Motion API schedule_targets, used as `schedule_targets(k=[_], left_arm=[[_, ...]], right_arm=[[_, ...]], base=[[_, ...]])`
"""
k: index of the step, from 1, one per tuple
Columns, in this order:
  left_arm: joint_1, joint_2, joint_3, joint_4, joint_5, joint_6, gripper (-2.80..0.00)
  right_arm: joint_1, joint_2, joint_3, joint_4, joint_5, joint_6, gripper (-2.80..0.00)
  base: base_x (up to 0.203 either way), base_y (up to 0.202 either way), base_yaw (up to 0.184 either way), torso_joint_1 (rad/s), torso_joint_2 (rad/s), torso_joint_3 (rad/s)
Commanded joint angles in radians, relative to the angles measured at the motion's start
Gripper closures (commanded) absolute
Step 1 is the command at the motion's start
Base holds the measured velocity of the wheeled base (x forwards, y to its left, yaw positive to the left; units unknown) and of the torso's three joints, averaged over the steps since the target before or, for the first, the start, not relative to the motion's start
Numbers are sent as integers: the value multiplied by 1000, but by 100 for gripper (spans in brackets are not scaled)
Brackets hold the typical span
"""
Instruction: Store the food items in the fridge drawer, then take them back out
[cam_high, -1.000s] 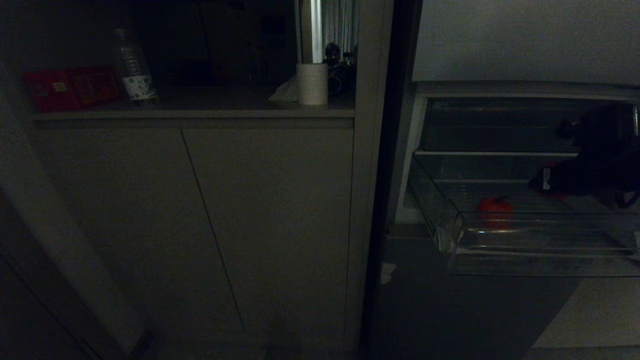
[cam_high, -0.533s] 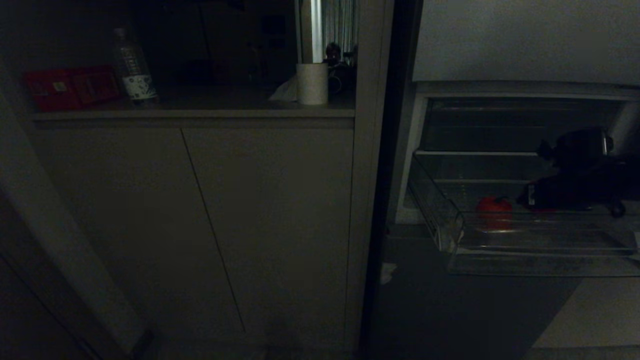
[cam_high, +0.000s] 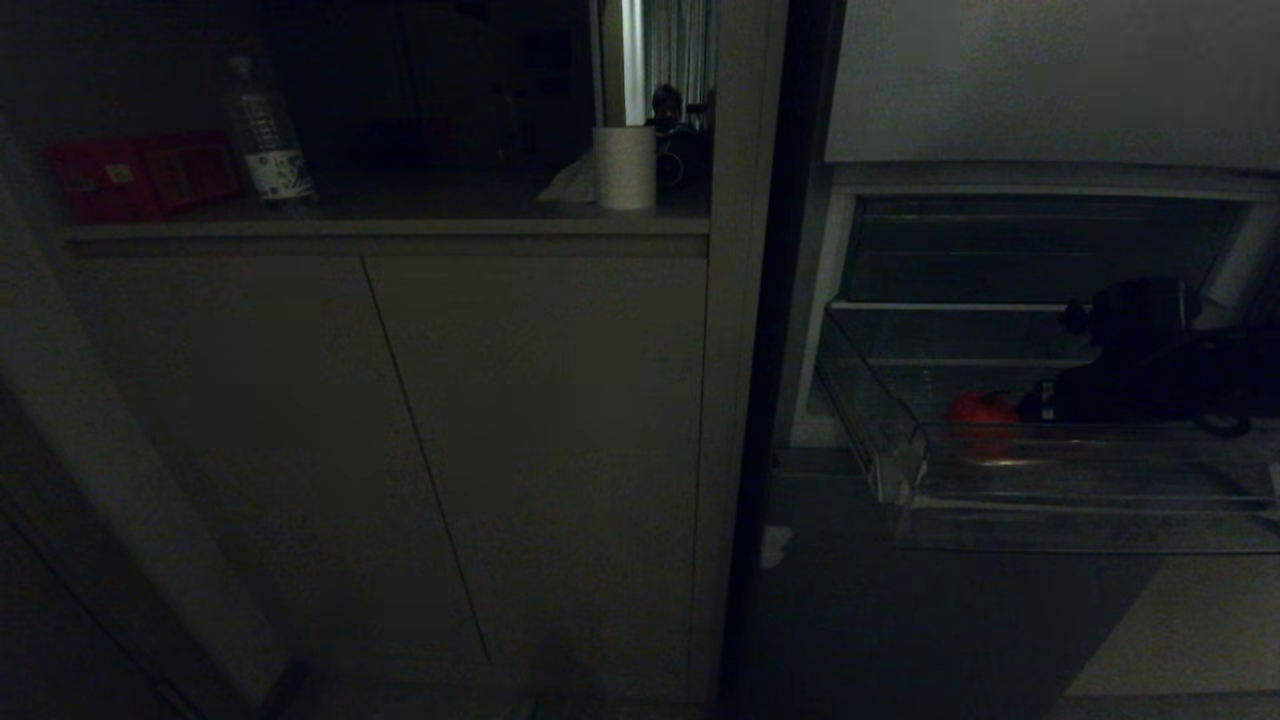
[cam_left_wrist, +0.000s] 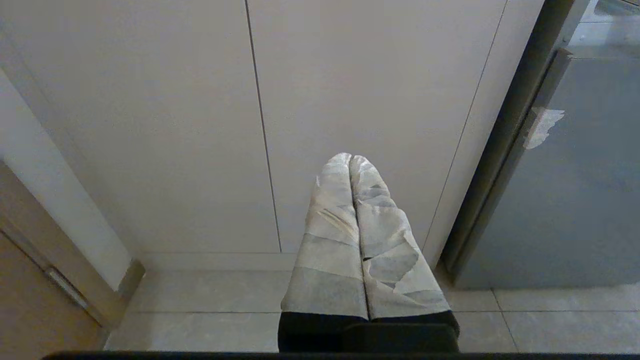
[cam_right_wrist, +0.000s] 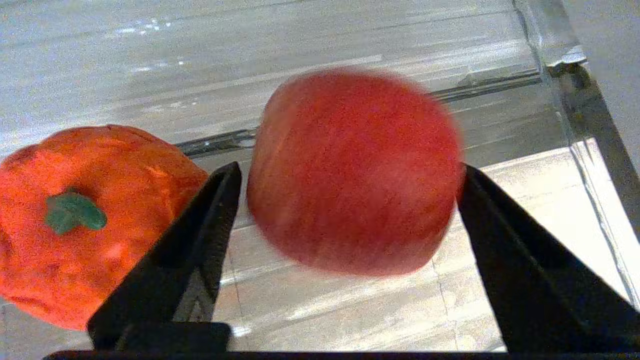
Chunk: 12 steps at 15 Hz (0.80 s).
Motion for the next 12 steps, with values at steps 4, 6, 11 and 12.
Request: schedule_targets(k=[4, 6, 11, 12], left_arm=[[0, 2, 0, 1, 0, 0, 0], [0, 2, 0, 1, 0, 0, 0], [0, 2, 0, 1, 0, 0, 0], [0, 2, 0, 1, 0, 0, 0]], right_arm=[[-1, -203, 13, 1, 8, 3, -280], [-1, -303, 49, 3, 31, 2, 0], [2, -614, 386, 3, 43, 6, 0], [2, -677, 471, 3, 44, 6, 0]], base=[[0, 0, 0, 0, 0, 0], [0, 0, 0, 0, 0, 0], [0, 0, 0, 0, 0, 0], [0, 0, 0, 0, 0, 0]])
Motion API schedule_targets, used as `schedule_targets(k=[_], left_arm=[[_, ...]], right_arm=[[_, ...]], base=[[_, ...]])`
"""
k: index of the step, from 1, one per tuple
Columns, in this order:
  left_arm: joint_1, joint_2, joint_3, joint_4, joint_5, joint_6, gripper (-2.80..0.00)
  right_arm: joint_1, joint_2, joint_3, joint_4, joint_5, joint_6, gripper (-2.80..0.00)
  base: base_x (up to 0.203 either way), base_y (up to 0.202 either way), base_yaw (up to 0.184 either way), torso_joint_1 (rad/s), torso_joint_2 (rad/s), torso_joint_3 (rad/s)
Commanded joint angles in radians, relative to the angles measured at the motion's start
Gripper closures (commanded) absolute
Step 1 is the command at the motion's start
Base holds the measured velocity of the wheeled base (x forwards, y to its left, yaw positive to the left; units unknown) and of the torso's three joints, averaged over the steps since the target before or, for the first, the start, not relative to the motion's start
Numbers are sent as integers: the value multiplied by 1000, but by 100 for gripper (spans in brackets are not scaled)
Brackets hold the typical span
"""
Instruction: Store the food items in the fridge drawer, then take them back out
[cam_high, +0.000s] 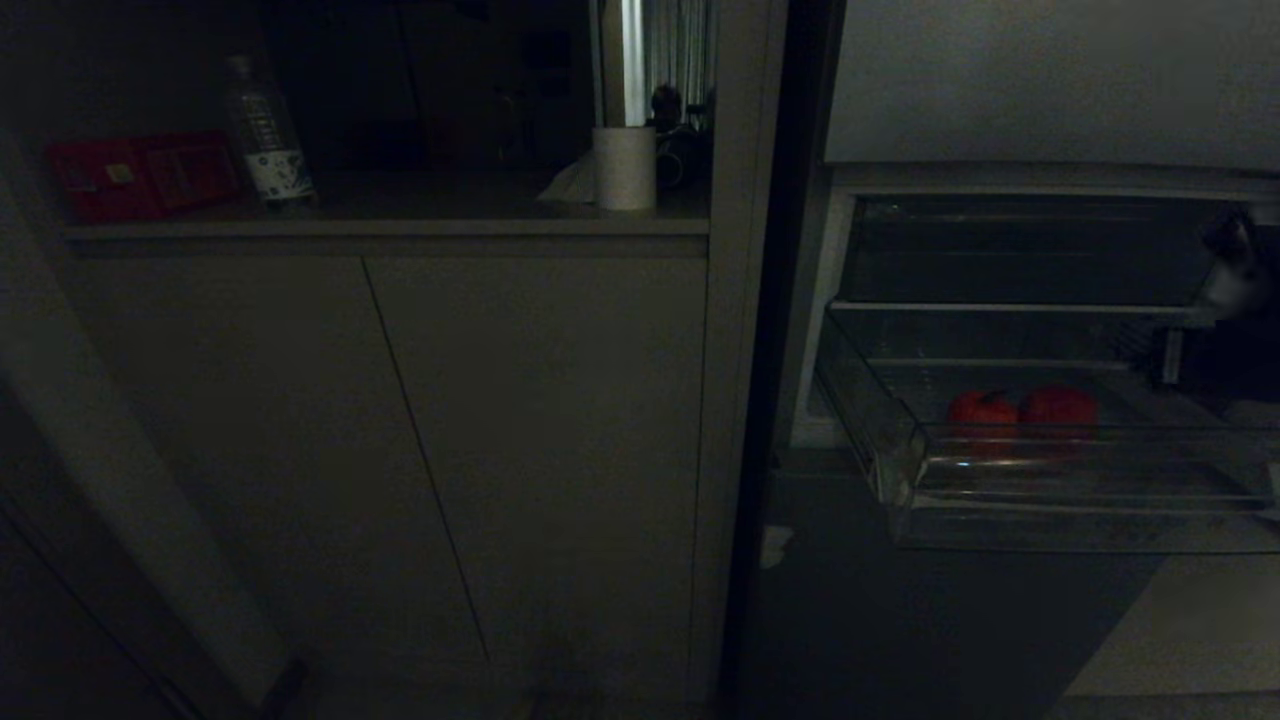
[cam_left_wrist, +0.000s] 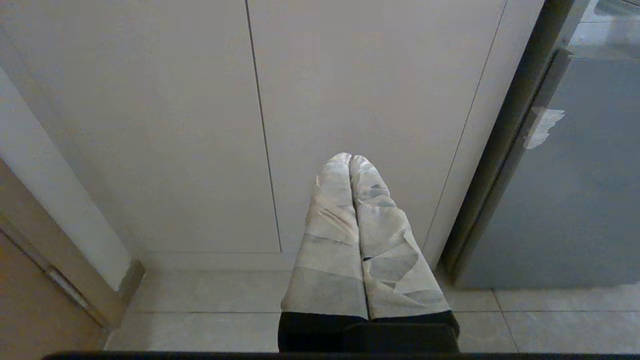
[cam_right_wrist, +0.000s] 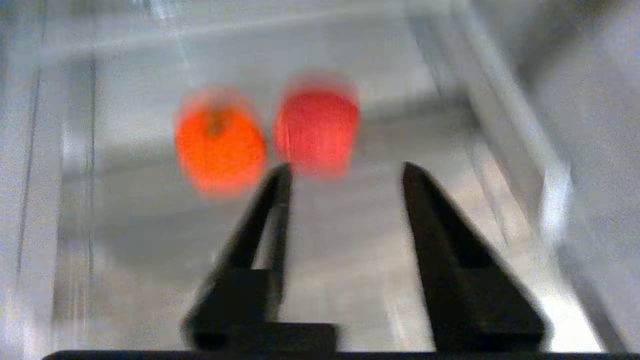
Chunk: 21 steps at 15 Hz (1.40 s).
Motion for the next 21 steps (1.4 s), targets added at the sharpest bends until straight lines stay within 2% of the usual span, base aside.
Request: schedule_targets(k=[1, 5, 8, 12, 17, 21], left_arm=[[0, 2, 0, 1, 0, 0, 0], [0, 2, 0, 1, 0, 0, 0], [0, 2, 0, 1, 0, 0, 0], [0, 2, 0, 1, 0, 0, 0], [0, 2, 0, 1, 0, 0, 0], [0, 2, 0, 1, 0, 0, 0]], right_arm=[[0, -221, 209, -1, 4, 0, 0], [0, -408, 480, 6, 96, -1, 0], [2, -381, 520, 27, 145, -5, 0], [8, -118, 441, -8, 183, -1, 0], [30, 226, 252, -214, 186, 14, 0], [125, 398, 127, -395, 184, 144, 0]], base=[[0, 0, 0, 0, 0, 0], [0, 0, 0, 0, 0, 0], [0, 0, 0, 0, 0, 0], [0, 0, 0, 0, 0, 0], [0, 0, 0, 0, 0, 0], [0, 0, 0, 0, 0, 0]])
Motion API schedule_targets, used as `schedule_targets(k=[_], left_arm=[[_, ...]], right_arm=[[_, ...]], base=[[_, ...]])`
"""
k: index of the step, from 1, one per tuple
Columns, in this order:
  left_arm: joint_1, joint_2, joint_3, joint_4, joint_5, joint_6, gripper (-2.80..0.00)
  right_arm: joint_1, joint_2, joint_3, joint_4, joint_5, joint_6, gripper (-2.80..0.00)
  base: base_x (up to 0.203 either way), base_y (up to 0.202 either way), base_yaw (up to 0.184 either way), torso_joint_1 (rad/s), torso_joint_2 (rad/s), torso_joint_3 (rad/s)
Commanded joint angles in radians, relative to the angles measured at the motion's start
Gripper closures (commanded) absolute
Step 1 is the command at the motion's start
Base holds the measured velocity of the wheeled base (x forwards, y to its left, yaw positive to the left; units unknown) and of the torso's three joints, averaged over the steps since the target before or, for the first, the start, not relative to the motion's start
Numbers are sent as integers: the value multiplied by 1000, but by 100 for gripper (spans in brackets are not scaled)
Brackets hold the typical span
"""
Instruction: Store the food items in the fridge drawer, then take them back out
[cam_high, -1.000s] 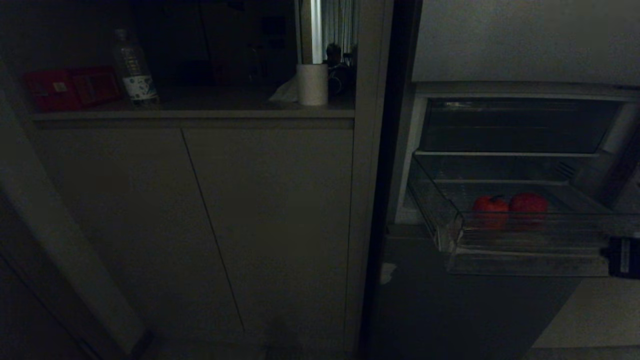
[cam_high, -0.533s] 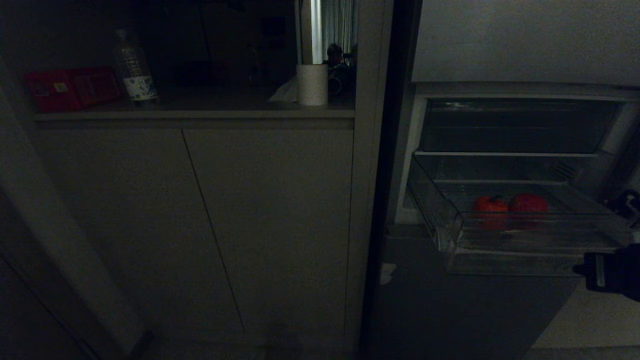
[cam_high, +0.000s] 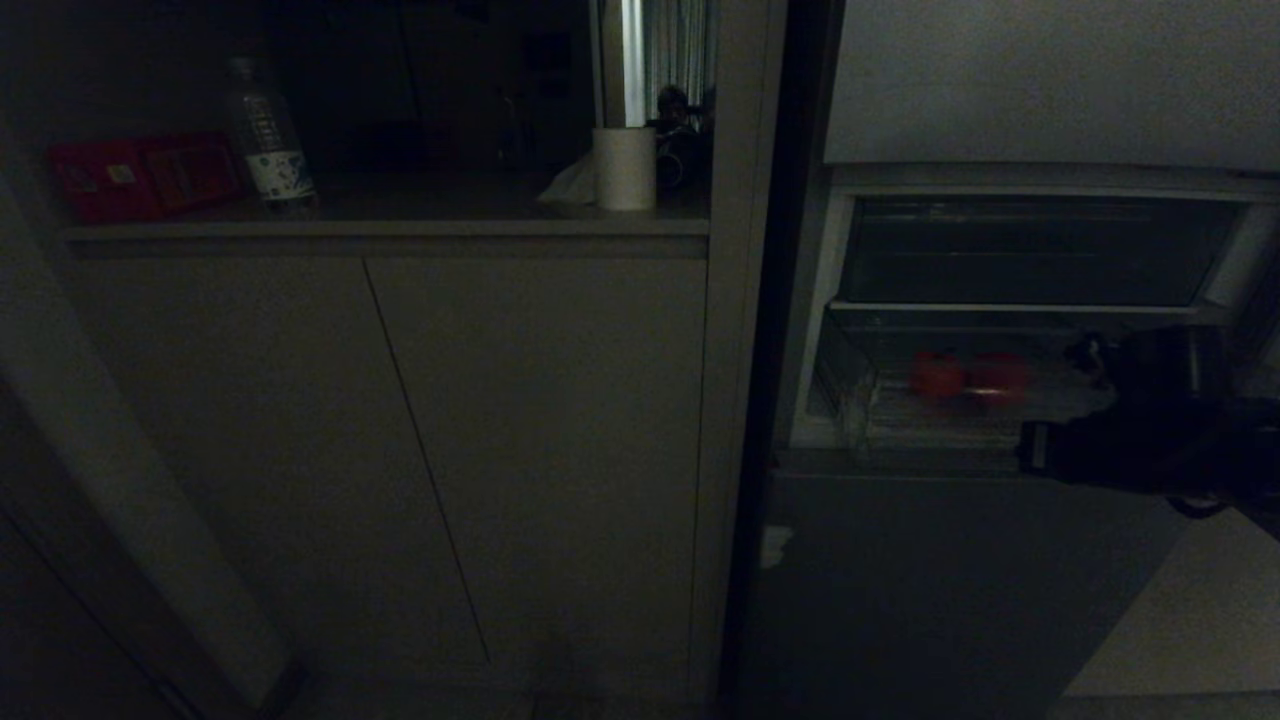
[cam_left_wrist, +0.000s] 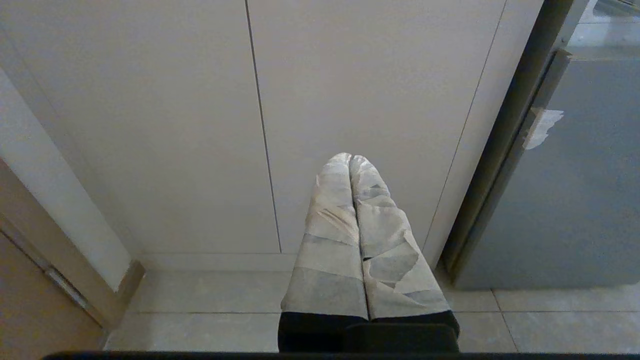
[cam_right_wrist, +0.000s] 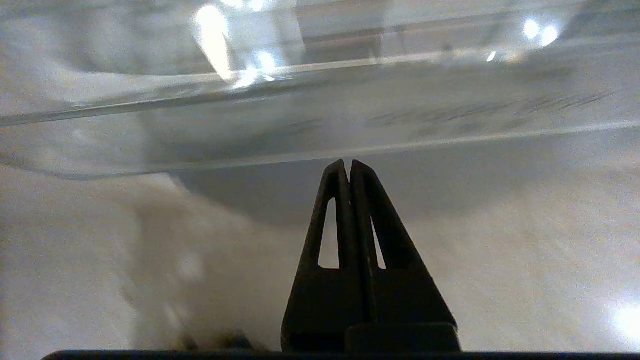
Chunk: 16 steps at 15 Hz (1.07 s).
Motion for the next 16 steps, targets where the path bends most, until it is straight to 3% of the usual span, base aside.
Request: schedule_targets(k=[1, 4, 9, 13, 16], left_arm=[[0, 2, 0, 1, 0, 0, 0], [0, 2, 0, 1, 0, 0, 0], [0, 2, 0, 1, 0, 0, 0], [0, 2, 0, 1, 0, 0, 0], [0, 2, 0, 1, 0, 0, 0]], right_arm=[[62, 172, -69, -146, -3, 74, 0], [123, 279, -172, -236, -61, 136, 0], [117, 206, -127, -304, -65, 209, 0], [128, 294, -128, -488, -73, 212, 0], [138, 429, -210, -582, -146, 212, 0]], base=[[0, 0, 0, 0, 0, 0], [0, 0, 0, 0, 0, 0], [0, 0, 0, 0, 0, 0], [0, 0, 0, 0, 0, 0], [0, 0, 0, 0, 0, 0]])
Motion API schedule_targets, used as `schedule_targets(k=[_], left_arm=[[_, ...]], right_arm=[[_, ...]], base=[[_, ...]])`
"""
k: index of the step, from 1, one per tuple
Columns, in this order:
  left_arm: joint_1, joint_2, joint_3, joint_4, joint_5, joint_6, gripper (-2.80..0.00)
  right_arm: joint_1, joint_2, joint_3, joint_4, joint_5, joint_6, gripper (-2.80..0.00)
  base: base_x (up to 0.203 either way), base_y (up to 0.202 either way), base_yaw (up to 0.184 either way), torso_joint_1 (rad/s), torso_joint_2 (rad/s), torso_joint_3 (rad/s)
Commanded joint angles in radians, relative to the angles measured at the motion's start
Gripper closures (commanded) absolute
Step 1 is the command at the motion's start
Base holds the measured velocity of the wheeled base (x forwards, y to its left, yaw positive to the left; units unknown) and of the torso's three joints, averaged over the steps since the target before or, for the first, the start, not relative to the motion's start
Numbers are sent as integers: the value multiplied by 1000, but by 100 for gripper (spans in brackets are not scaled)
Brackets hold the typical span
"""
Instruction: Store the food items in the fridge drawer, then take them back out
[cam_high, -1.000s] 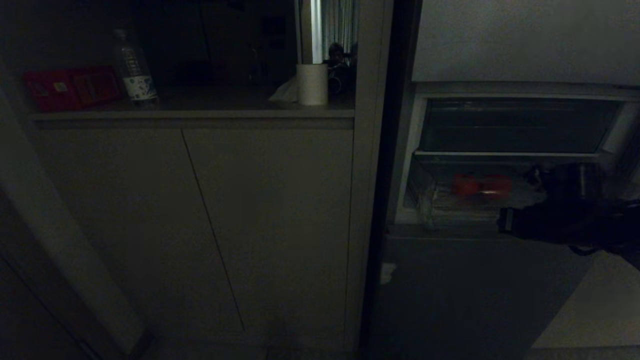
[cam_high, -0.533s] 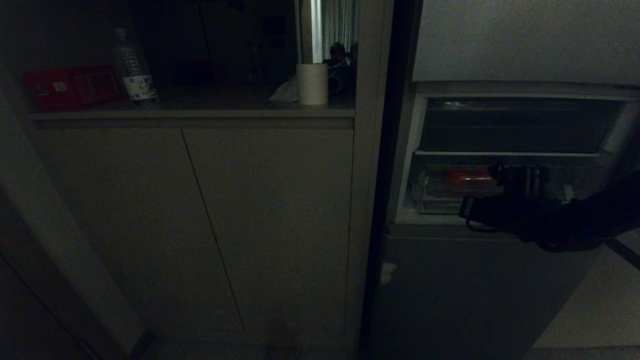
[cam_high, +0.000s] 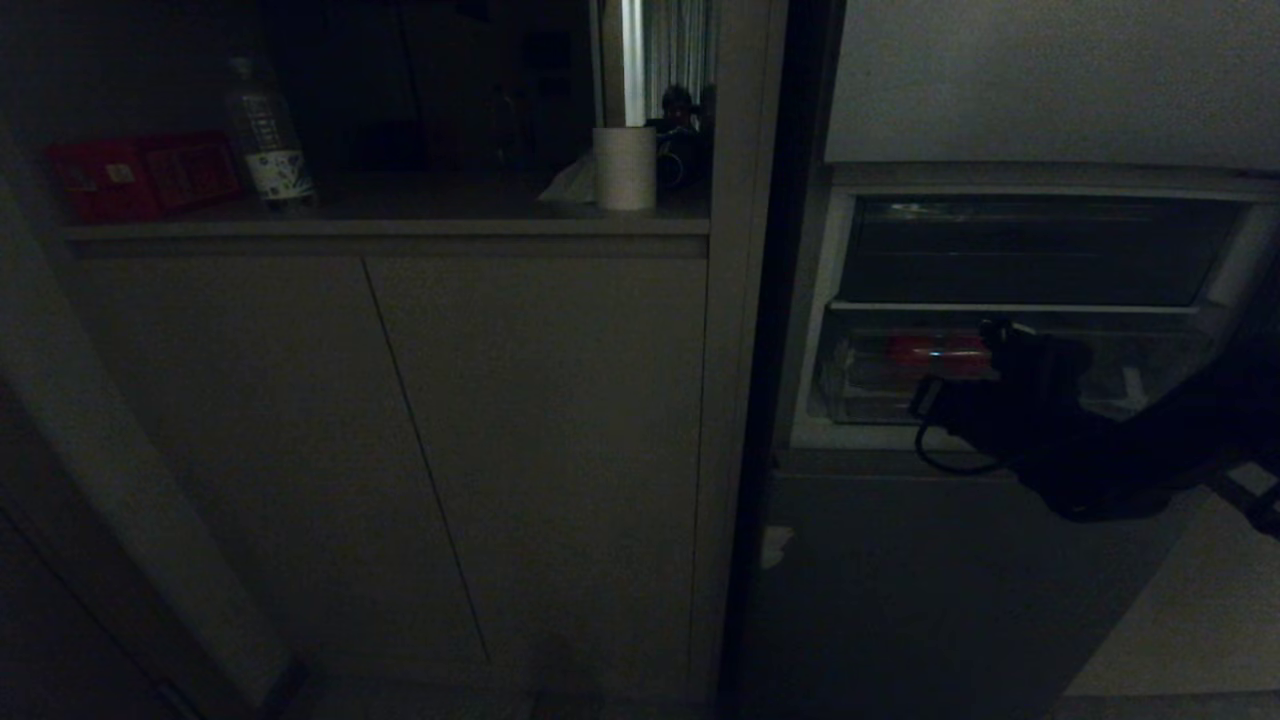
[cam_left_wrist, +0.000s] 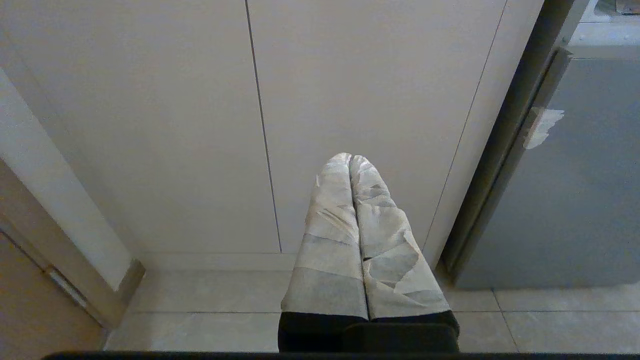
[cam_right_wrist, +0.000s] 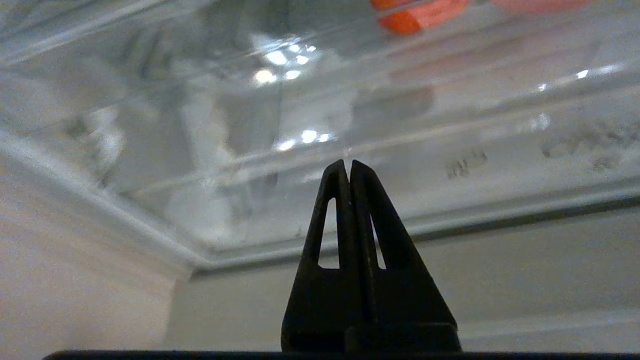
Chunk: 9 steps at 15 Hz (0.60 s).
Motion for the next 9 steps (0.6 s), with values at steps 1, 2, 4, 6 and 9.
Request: schedule_targets(k=[1, 2, 4, 6, 9], left_arm=[[0, 2, 0, 0, 0, -1, 0], [0, 2, 0, 0, 0, -1, 0], [0, 2, 0, 0, 0, -1, 0], [0, 2, 0, 0, 0, -1, 0], [0, 2, 0, 0, 0, -1, 0]], right_arm=[[5, 122, -65, -88, -65, 6, 0], [6, 124, -67, -124, -80, 28, 0], [6, 107, -62, -164, -83, 97, 0], [5, 59, 15, -179, -75, 119, 0], [6, -122, 235, -201, -13, 128, 0]], base=[[0, 0, 0, 0, 0, 0], [0, 0, 0, 0, 0, 0], [0, 0, 0, 0, 0, 0], [0, 0, 0, 0, 0, 0], [0, 0, 0, 0, 0, 0]])
